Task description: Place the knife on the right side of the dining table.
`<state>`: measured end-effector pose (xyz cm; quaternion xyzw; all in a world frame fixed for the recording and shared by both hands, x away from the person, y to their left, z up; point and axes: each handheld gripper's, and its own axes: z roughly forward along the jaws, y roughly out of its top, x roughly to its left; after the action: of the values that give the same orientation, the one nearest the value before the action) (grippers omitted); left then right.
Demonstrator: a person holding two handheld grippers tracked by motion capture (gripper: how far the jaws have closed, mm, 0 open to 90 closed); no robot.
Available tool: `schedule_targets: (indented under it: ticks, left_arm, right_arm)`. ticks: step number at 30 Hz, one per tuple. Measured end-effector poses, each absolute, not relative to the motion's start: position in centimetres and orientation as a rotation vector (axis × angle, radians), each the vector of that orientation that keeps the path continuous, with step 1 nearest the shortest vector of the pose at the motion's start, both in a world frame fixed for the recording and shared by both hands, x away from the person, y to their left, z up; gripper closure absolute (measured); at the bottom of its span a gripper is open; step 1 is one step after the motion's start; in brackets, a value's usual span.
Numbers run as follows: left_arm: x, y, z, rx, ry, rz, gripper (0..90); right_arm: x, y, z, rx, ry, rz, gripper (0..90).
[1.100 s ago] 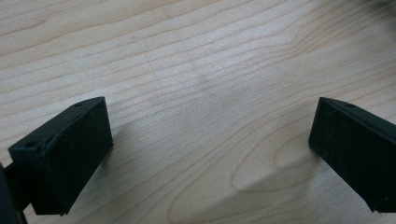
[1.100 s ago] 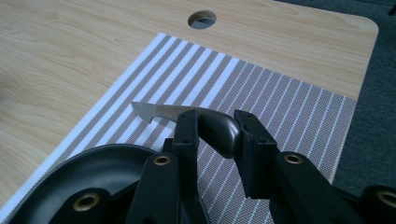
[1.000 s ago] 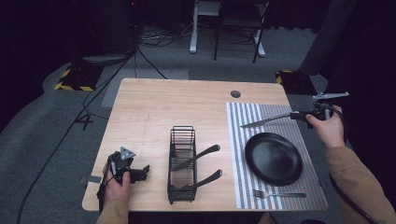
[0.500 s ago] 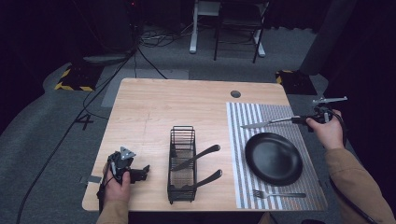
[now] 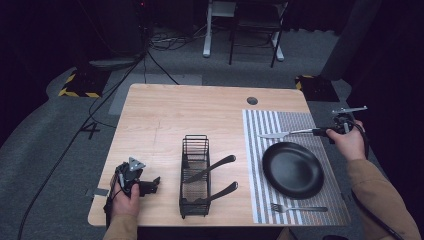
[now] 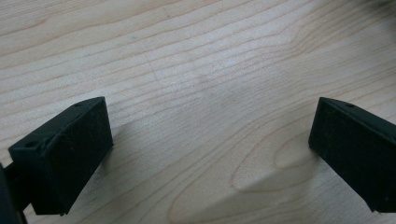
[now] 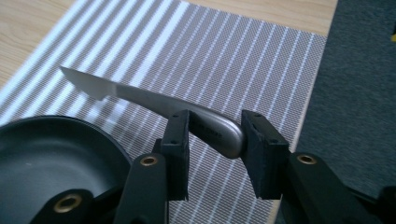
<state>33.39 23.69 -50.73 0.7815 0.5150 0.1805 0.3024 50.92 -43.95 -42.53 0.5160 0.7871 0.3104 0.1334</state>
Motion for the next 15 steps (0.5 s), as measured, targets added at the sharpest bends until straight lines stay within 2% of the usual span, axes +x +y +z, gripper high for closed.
schedule_targets:
  ticks: [4, 15]
  left_arm:
    - [33.4, 23.7, -50.7, 2.073, 1.365, 0.479, 0.0]
    - [33.4, 23.7, -50.7, 2.072, 1.365, 0.478, 0.0]
  right_arm:
    - [51.1, -44.0, -42.7, 1.490, 2.279, 0.833, 68.3]
    - [51.5, -44.9, -45.7, 1.610, 2.264, 0.859, 67.3]
